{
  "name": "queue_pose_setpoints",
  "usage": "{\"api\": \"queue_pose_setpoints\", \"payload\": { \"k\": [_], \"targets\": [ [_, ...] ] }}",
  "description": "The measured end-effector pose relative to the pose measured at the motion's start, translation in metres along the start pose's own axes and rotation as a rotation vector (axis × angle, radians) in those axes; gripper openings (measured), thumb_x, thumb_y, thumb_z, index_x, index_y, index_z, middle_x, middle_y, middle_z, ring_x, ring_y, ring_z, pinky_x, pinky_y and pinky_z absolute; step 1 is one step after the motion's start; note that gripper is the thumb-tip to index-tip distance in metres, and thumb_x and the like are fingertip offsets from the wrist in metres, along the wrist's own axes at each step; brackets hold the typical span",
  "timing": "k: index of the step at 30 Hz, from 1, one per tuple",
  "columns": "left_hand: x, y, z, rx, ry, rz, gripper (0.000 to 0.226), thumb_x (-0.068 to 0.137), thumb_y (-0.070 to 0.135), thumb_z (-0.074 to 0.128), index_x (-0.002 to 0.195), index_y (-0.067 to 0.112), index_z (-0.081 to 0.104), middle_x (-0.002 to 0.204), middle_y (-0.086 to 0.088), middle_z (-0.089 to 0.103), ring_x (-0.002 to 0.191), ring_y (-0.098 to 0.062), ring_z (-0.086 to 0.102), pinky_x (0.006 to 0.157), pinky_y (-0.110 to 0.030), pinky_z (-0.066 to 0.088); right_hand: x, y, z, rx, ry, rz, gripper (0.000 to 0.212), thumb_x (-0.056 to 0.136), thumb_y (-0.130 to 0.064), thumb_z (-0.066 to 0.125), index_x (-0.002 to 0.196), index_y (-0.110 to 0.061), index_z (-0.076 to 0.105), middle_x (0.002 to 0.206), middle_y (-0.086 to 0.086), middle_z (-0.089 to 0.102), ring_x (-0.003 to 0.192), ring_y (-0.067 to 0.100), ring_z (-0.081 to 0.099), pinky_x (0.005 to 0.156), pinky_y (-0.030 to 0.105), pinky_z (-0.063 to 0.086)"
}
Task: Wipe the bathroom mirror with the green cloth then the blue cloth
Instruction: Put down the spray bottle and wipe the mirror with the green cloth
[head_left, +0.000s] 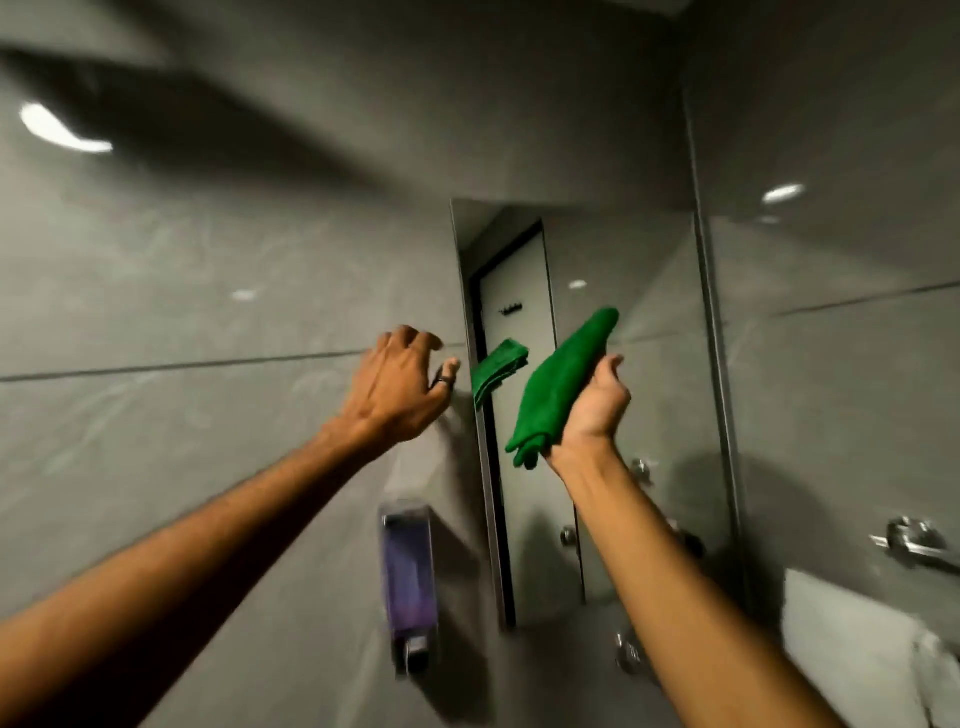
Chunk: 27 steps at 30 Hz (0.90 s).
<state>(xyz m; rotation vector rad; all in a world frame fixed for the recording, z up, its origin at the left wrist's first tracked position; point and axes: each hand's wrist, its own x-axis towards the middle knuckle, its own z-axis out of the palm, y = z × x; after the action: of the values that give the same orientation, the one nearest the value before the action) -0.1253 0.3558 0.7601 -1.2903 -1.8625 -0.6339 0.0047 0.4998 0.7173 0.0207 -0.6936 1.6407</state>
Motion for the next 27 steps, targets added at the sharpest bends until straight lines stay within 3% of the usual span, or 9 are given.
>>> {"api": "queue_pose_setpoints", "payload": {
  "k": [2,3,4,5,6,8,12,17,27],
  "targets": [
    [0.057,-0.022,-0.015,0.117,0.077,0.046,0.065,0.100,0.052,0.039,0.153,0.015,0.038,0.163,-0.014,0.034,0.153,-0.035,0.030,0.123,-0.048,0.029,0.042,-0.015,0.066,-0.138,-0.158,-0.085,0.052,0.101,-0.057,0.036,0.094,-0.018,0.070,0.078,0.002,0.076,0.073,0.015,0.073,0.061,0.021,0.058],
    [0.080,-0.033,-0.019,0.168,0.078,0.042,0.070,0.101,0.053,0.034,0.160,0.015,0.026,0.171,-0.011,0.018,0.160,-0.032,0.013,0.129,-0.048,0.016,0.061,-0.016,0.092,-0.236,-0.267,-0.130,0.051,0.102,-0.055,0.033,0.116,-0.020,0.067,0.109,0.007,0.075,0.096,0.014,0.073,0.080,0.027,0.060],
    [0.099,-0.045,-0.021,0.209,0.062,0.028,0.074,0.102,0.055,0.028,0.164,0.017,0.013,0.174,-0.009,0.004,0.162,-0.029,-0.001,0.131,-0.046,0.005,0.082,-0.012,0.116,-0.394,-0.372,-0.222,0.051,0.104,-0.052,0.029,0.142,-0.026,0.051,0.145,0.008,0.056,0.127,0.016,0.060,0.106,0.035,0.050],
    [0.110,-0.054,-0.019,0.250,0.036,0.008,0.077,0.102,0.059,0.021,0.164,0.018,0.002,0.174,-0.007,-0.007,0.161,-0.027,-0.011,0.132,-0.046,-0.002,0.101,-0.004,0.135,-0.626,-0.473,-0.383,0.052,0.106,-0.048,0.023,0.155,-0.031,0.029,0.164,0.004,0.027,0.148,0.019,0.035,0.121,0.041,0.030],
    [0.113,-0.061,-0.011,0.289,0.027,-0.014,0.079,0.100,0.063,0.013,0.164,0.020,-0.006,0.173,-0.006,-0.014,0.159,-0.027,-0.017,0.131,-0.046,-0.006,0.117,0.008,0.144,-0.935,-0.555,-0.560,0.052,0.106,-0.046,0.018,0.157,-0.035,0.015,0.169,-0.002,0.007,0.156,0.022,0.013,0.127,0.043,0.013],
    [0.116,-0.072,0.011,0.372,0.109,0.007,0.082,0.095,0.069,0.000,0.162,0.023,-0.012,0.171,-0.006,-0.019,0.157,-0.028,-0.022,0.130,-0.047,-0.010,0.147,0.030,0.149,-1.443,-0.559,-0.908,0.054,0.104,-0.045,0.011,0.157,-0.038,0.004,0.169,-0.005,-0.005,0.156,0.023,-0.008,0.125,0.044,-0.010],
    [0.116,-0.075,0.031,0.382,0.273,0.010,0.082,0.094,0.066,0.000,0.163,0.021,0.000,0.172,-0.008,-0.009,0.159,-0.030,-0.011,0.131,-0.051,-0.003,0.185,0.034,0.142,-1.549,-0.508,-1.225,0.055,0.101,-0.047,0.010,0.154,-0.043,-0.002,0.168,-0.007,0.003,0.156,0.021,-0.001,0.126,0.047,-0.004],
    [0.118,-0.068,0.040,0.417,0.334,0.030,0.078,0.096,0.060,0.009,0.163,0.020,0.004,0.173,-0.012,-0.005,0.160,-0.033,-0.007,0.130,-0.055,-0.003,0.243,-0.012,0.107,-1.556,-0.221,-1.103,0.069,0.091,-0.051,-0.001,0.157,-0.036,0.004,0.169,-0.004,0.005,0.157,0.020,0.002,0.127,0.046,0.001],
    [0.119,-0.071,0.048,0.463,0.382,0.028,0.074,0.099,0.060,0.011,0.164,0.025,-0.003,0.173,-0.008,-0.011,0.161,-0.028,-0.011,0.131,-0.054,-0.001,0.375,-0.105,0.006,-1.526,0.088,-0.842,0.055,0.103,-0.042,0.006,0.158,-0.036,0.005,0.169,-0.003,0.003,0.157,0.021,0.002,0.127,0.048,0.003]
  ]
}}
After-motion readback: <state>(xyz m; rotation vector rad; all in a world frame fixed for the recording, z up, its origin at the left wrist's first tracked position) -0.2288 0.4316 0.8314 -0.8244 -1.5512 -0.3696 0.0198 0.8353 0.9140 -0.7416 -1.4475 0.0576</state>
